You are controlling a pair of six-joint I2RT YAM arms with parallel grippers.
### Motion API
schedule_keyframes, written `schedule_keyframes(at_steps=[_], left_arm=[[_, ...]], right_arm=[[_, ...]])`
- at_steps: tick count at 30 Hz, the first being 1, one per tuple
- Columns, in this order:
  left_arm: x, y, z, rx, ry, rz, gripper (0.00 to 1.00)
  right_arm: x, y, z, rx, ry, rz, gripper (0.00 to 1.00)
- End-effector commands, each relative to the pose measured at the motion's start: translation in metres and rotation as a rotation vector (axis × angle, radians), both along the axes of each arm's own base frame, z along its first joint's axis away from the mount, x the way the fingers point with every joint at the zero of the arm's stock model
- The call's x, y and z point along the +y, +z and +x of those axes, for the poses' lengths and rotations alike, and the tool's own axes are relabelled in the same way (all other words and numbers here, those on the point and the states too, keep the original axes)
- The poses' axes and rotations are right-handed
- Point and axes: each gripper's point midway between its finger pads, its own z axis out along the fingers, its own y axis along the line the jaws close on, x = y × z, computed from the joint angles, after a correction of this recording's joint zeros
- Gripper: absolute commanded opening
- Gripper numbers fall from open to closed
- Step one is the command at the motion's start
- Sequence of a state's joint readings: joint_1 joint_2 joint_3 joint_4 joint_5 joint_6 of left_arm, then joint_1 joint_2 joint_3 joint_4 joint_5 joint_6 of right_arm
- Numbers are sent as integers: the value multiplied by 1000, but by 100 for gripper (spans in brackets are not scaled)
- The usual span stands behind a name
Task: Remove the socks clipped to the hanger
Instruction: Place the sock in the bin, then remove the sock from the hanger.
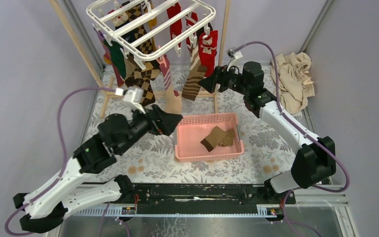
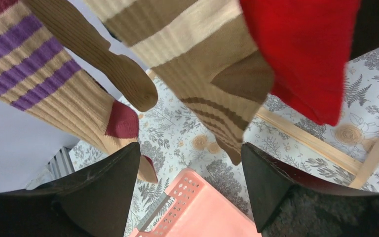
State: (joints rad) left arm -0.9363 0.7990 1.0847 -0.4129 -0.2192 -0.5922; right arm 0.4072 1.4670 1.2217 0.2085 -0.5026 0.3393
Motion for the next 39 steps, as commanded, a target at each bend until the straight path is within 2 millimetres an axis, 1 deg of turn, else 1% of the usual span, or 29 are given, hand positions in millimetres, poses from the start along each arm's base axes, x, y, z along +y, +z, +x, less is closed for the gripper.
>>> schedule_keyframes(at_steps=[1, 3, 6, 9, 11, 16, 19, 26, 31, 32, 34, 36, 37, 39], left_arm=[[50, -23, 5, 54, 208, 63, 99], [65, -31, 4, 72, 265, 82, 99], [81, -38, 3, 95, 324, 92, 99], [89, -43, 3, 104, 362, 94, 99], [92, -45, 4, 106, 374, 98, 99], [95, -51, 4, 113, 390, 105, 99], [98, -53, 3, 115, 401, 101, 99], [102, -53, 2, 115, 410, 98, 99], [102, -55, 2, 117, 408, 99, 99], [102, -55, 2, 117, 409, 100, 99], [102, -55, 2, 118, 409, 102, 99], [102, -54, 2, 115, 408, 100, 99], [102, -53, 2, 115, 407, 101, 99], [102, -52, 2, 110, 406, 102, 99]], right_arm=[[33, 41, -24, -161, 49, 35, 81], [47, 39, -36, -175, 30, -17, 81], [62, 35, -54, -171, -26, -67, 82], [74, 31, -66, -177, -96, -115, 82], [81, 27, -70, -183, -133, -154, 82], [91, 15, -65, -149, -216, -191, 84], [102, 11, -60, -138, -242, -202, 84], [128, -2, -50, -110, -276, -228, 88], [138, -15, -45, -87, -282, -252, 89], [139, -15, -45, -85, -281, -250, 89], [142, -18, -44, -87, -277, -247, 82], [145, -14, -46, -98, -257, -234, 70], [145, -11, -46, -107, -253, -228, 63], [144, -5, -49, -118, -223, -213, 54]])
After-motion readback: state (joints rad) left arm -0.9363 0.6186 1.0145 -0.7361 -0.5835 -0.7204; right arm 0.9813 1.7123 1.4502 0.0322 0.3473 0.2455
